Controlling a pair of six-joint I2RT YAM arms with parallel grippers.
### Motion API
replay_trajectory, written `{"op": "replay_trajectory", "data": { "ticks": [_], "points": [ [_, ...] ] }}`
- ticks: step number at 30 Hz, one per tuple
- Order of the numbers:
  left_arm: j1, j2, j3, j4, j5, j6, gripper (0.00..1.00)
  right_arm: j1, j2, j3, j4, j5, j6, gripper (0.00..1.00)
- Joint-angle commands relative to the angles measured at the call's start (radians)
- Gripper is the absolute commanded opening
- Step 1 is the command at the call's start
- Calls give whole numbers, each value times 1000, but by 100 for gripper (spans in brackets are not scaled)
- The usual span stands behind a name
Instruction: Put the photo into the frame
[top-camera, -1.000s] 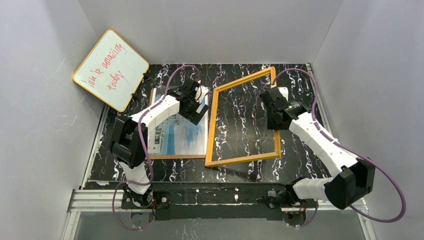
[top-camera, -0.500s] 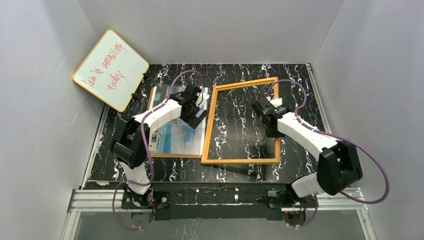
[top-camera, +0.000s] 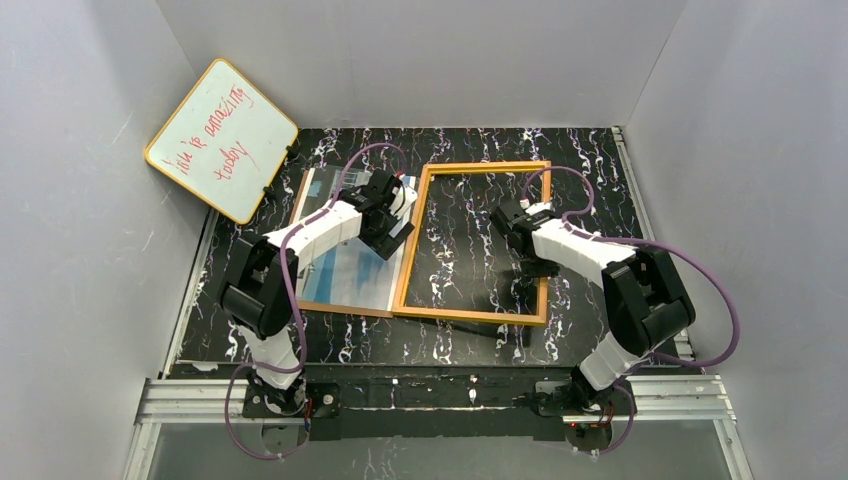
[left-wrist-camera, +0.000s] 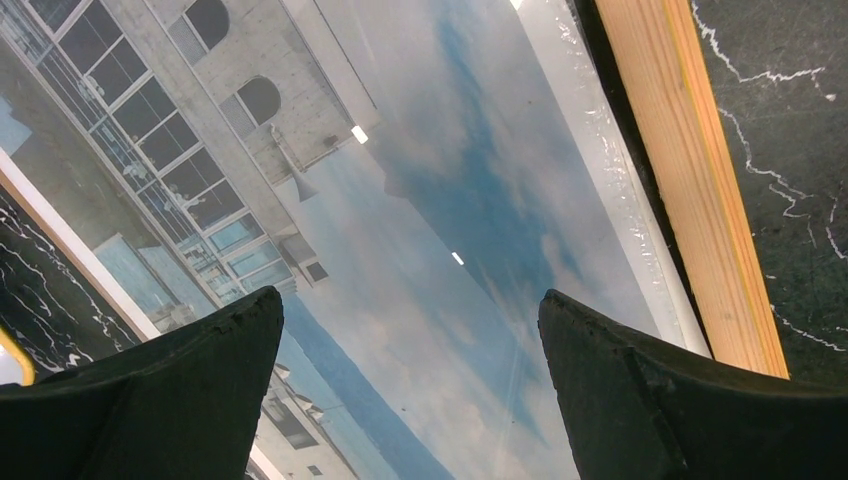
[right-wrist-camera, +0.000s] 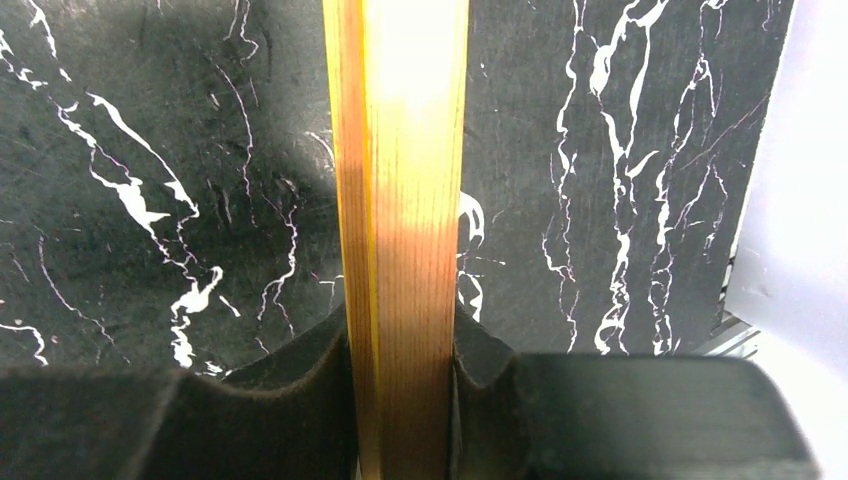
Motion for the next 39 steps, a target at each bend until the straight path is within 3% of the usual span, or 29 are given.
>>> {"op": "replay_trajectory", "data": {
  "ticks": [1,6,11,21,28,33,39],
  "points": [
    [-6,-76,-32,-12,-29,24,98,-1,1,22,13,85,48,29],
    [-6,-85,-58,-10,-33,37,98,-3,20,6,52,66,57,33],
    [-12,-73,-74,19,-71,33,98,-2,-2,-10,94,-6,22,50],
    [-15,-32,-73,36,-85,32,98,-2,-45,67,61,-40,30,54],
    [30,-74,43,-110,-47,5,98,29,-110,181,251,-416,97,75],
    [150,-146,101,-232,18,18,98,148,68,345,325,-482,141,83],
    [371,-226,0,-247,6,128,98,262,376,623,267,-427,132,84]
  ]
}}
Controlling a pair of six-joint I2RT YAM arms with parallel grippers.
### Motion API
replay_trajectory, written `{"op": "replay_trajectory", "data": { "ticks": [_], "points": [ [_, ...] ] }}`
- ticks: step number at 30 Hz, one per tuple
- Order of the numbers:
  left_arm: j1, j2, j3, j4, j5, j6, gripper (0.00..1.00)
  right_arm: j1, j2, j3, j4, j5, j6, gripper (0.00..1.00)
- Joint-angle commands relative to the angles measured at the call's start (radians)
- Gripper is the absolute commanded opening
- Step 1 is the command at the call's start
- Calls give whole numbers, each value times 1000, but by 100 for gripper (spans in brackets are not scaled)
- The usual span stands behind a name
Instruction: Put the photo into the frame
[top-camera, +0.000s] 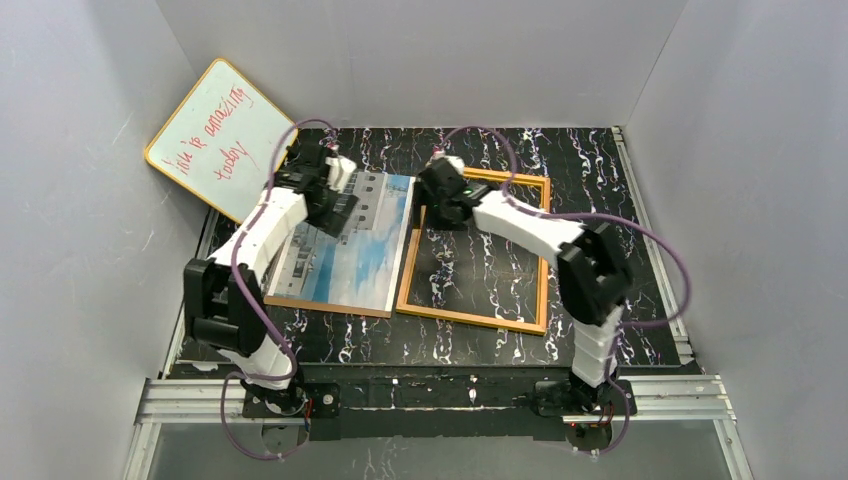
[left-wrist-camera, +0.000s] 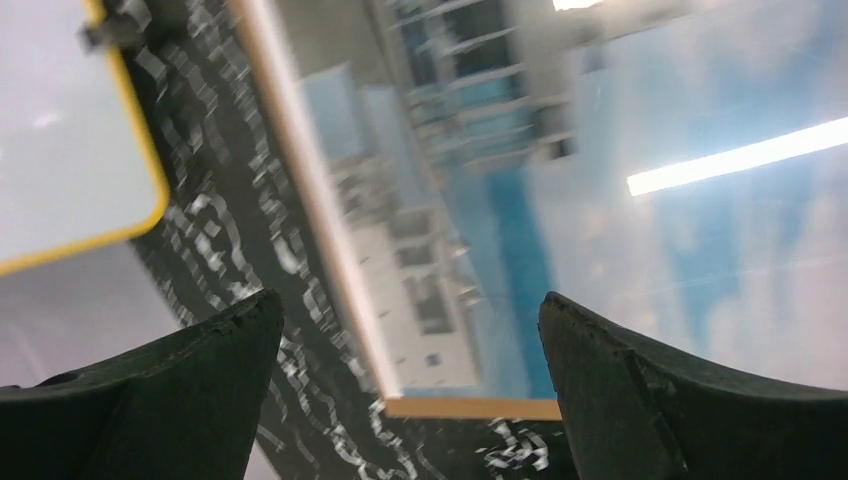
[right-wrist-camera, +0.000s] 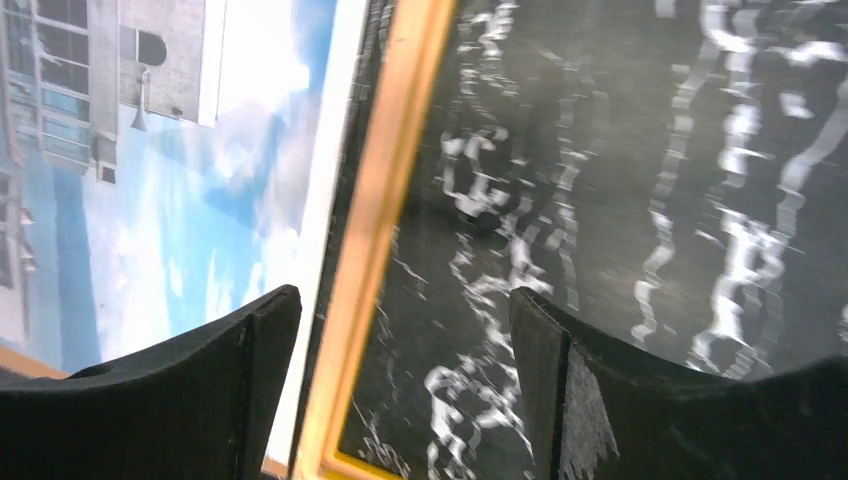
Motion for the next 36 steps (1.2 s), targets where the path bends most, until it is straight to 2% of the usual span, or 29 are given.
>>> {"op": "replay_trajectory", "data": {
  "ticks": [1,5,8,15,20,24,28,34,36],
  "points": [
    [152,-92,-91,-58,-12,118,98,68,174,166,-29,10,8,84],
    [240,-168,-209,27,-105,228,98,104,310,289,-90,70,-9,80],
    [294,-210,-246,52,-107,282,98,113,345,307,-103,92,-11,76],
    [384,-209,-298,144,-139,326,98,115,329,171,-53,122,-4,52],
    [385,-185,-330,242,-163,316,98,93,242,16,1,146,-8,44],
    [383,-146,-321,276,-145,276,98,44,166,-92,36,125,-1,44],
    [358,-113,-336,310,-132,249,98,31,147,-98,48,91,0,46],
    [257,-55,-365,343,-149,218,98,29,159,19,14,23,-16,70],
    [242,-37,-371,342,-135,212,98,29,151,73,-3,-5,-27,75]
  ]
}}
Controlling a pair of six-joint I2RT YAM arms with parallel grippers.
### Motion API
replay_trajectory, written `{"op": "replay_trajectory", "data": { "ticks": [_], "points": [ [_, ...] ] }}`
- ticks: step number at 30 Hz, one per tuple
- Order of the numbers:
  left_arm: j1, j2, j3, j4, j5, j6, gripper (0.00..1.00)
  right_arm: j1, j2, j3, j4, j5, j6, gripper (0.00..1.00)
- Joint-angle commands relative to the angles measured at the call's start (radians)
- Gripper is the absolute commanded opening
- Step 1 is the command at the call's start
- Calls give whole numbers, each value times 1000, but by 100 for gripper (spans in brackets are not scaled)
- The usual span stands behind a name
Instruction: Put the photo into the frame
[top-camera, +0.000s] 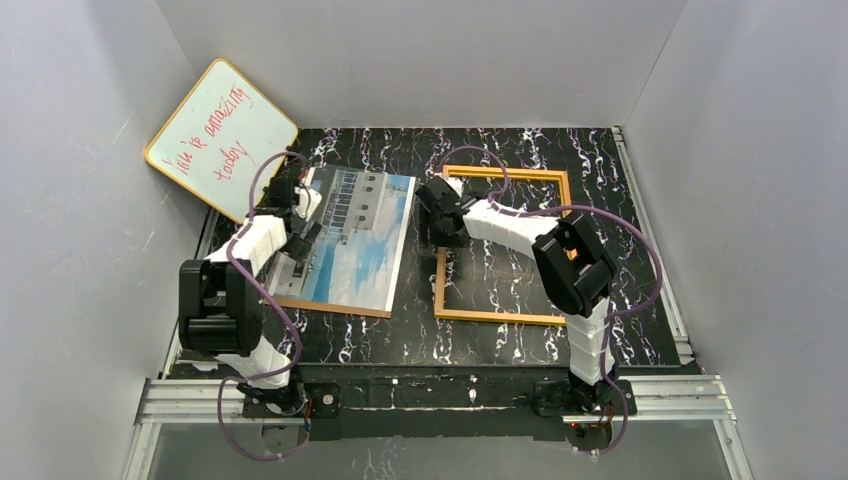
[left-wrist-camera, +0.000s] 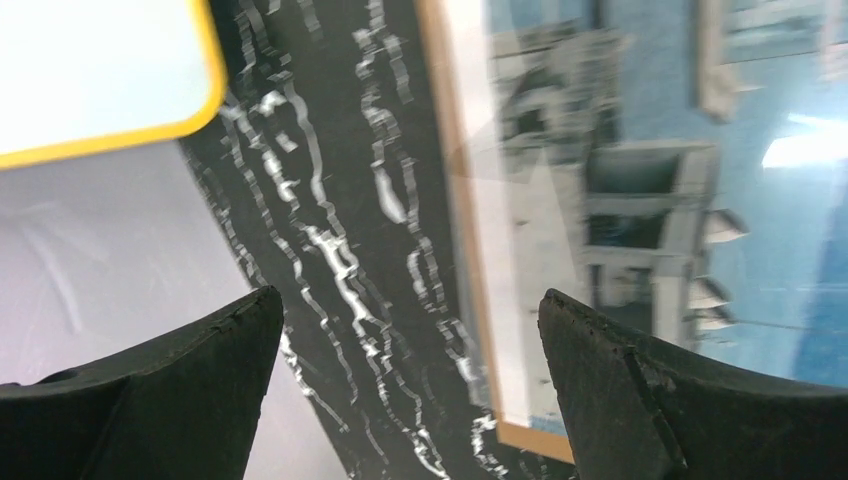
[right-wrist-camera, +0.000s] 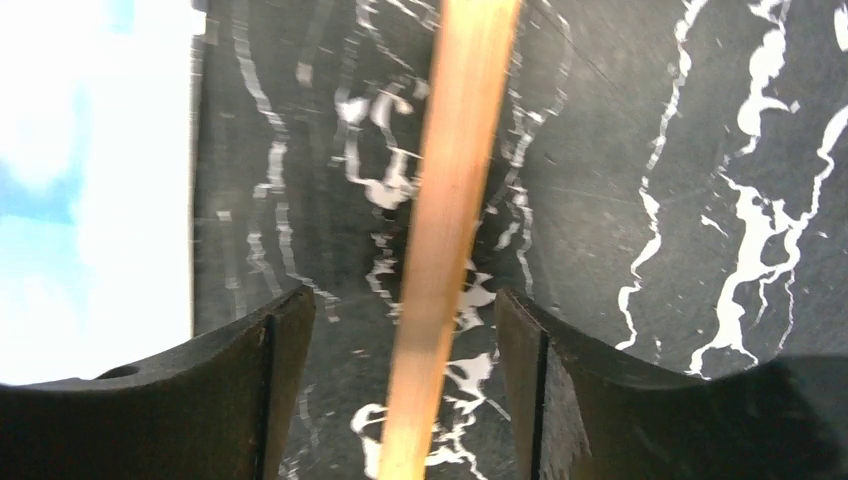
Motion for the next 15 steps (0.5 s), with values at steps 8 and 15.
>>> {"op": "replay_trajectory", "data": {
  "ticks": [8,15],
  "points": [
    [-74,50,-21,-73,114,-61,98,-6,46,218,59,-279,33,83],
    [-71,24,202,-256,219,-93,98,-6,132,237,89,-228,112,84]
  ]
}}
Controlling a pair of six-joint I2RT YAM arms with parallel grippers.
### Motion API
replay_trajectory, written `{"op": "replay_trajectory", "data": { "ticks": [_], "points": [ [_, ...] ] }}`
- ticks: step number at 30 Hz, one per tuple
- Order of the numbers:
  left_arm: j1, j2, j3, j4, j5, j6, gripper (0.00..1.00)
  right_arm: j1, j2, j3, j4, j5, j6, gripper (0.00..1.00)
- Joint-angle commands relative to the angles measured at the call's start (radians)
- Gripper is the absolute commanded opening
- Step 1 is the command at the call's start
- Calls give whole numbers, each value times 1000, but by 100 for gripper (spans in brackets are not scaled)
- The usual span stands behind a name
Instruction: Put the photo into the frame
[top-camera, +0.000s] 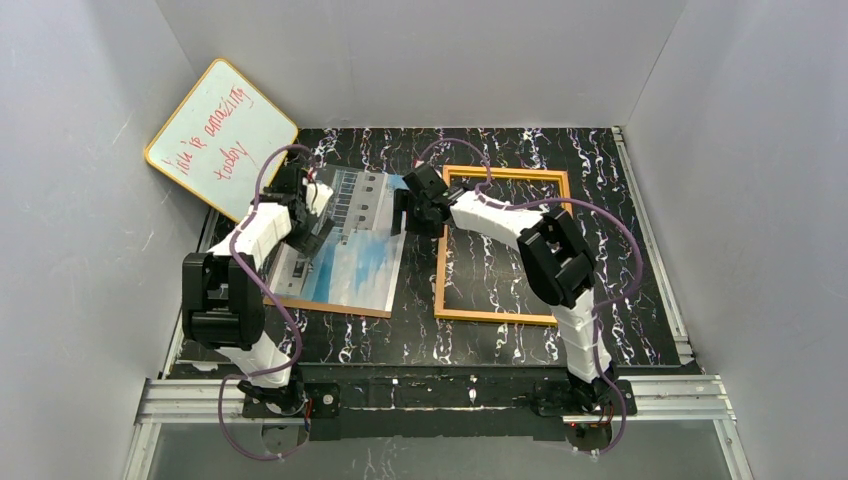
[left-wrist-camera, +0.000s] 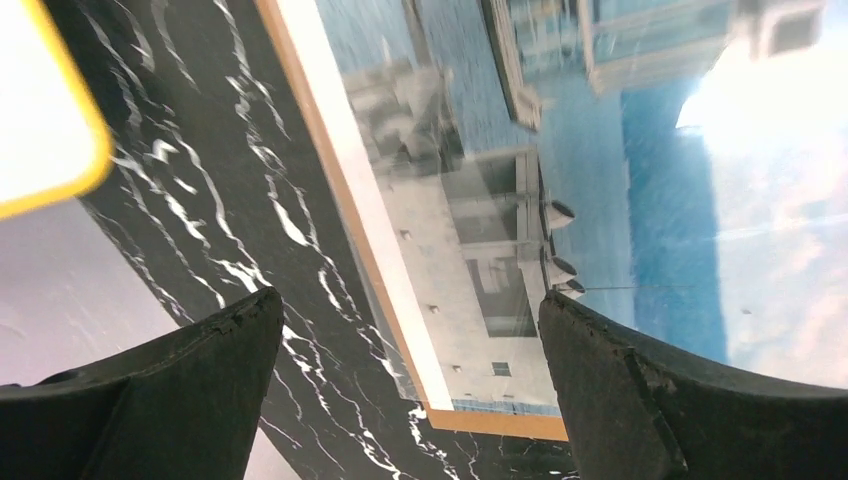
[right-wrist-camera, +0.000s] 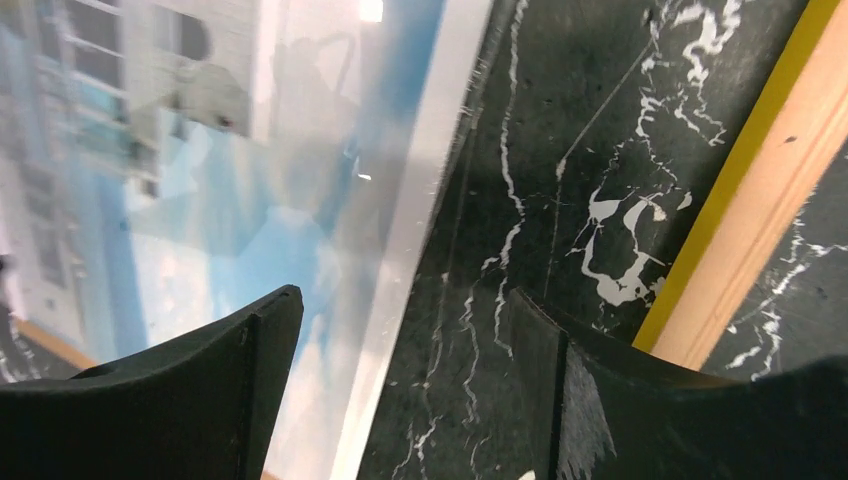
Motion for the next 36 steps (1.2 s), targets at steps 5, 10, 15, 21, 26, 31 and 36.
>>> {"op": "replay_trajectory", "data": {
  "ticks": [5,10,15,21,26,31,36],
  "points": [
    [0,25,260,-66,-23,-65,98,-9,37,-10,44,61,101,84],
    [1,137,290,68,-196,-77,98,-9,43,-26,34,94,124,84],
    [1,226,295,218,-332,-72,98,-9,14,-91,63,108,135,84],
    [-1,288,321,287,-346,-98,95,-18,-20,-160,90,120,145,84],
    [-1,341,340,274,-328,-105,86,-24,-42,-199,115,121,155,84],
    [-1,376,335,277,-335,-113,81,-25,-54,-229,132,125,164,84],
    [-1,397,311,263,-287,-105,76,-27,-67,-252,144,134,175,83]
  ]
}}
